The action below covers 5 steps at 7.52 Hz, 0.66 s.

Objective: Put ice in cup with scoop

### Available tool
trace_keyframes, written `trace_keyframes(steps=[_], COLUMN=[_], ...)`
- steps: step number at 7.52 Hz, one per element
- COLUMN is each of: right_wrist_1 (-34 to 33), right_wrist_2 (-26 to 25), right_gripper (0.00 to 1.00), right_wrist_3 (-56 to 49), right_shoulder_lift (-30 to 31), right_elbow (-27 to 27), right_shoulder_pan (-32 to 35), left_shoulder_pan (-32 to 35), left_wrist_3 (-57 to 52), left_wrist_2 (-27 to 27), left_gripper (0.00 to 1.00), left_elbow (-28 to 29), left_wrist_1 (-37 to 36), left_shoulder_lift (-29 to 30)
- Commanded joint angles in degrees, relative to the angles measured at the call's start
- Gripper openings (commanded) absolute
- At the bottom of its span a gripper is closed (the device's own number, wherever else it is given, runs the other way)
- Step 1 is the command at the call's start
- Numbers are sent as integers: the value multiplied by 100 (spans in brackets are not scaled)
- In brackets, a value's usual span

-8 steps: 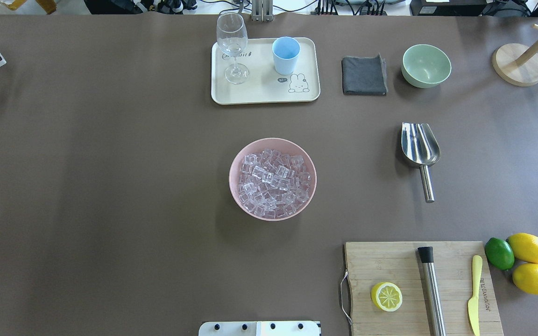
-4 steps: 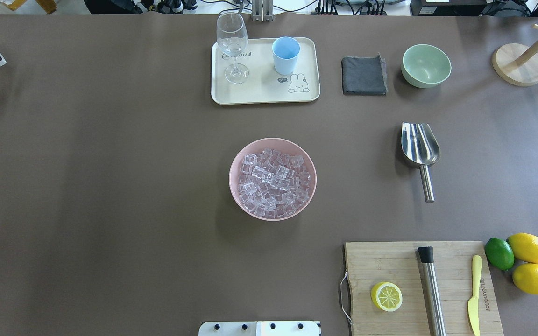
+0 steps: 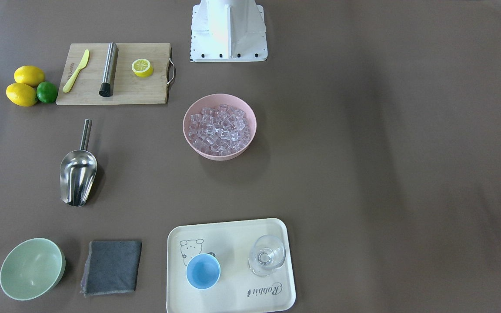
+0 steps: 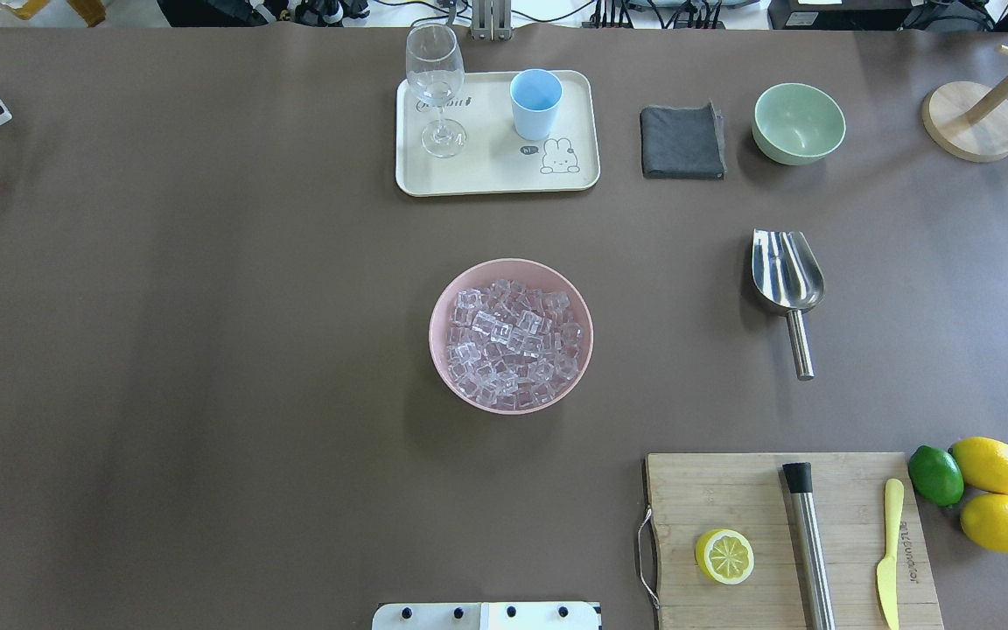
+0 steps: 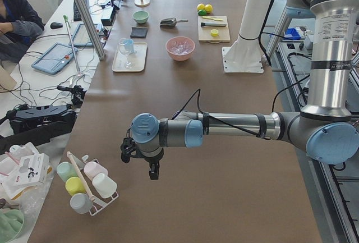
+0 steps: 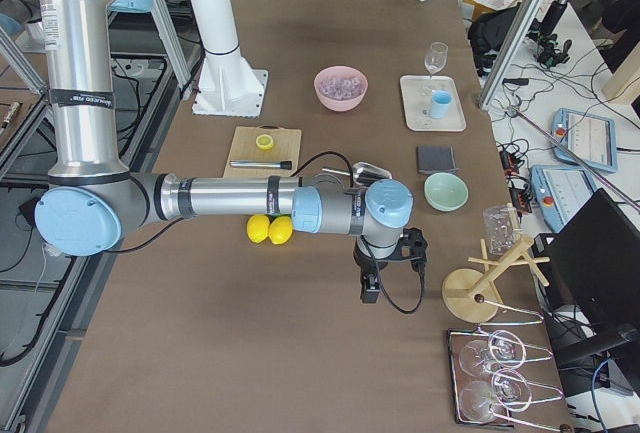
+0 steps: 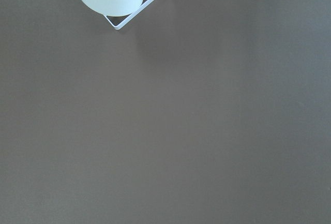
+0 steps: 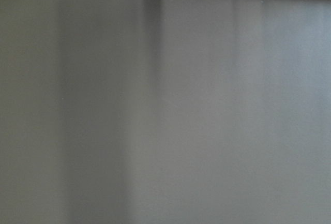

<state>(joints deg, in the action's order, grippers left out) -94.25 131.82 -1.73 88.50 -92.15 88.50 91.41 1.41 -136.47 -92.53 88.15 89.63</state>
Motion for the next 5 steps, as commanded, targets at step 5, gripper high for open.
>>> trace_keyframes(steps=[5], right_wrist_1=[1769], right_wrist_2=[283], right_gripper=[100], right_wrist_3=[4474], right_shoulder_lift=[-604], right_elbow=[-706], right_shoulder_pan=[-2448], left_shoulder_pan=[-782], left_wrist_3=[8], left_wrist_2=[42], left_gripper=[98], left_elbow=[-351], left_wrist_1=[89], left_shoulder_lift=[204])
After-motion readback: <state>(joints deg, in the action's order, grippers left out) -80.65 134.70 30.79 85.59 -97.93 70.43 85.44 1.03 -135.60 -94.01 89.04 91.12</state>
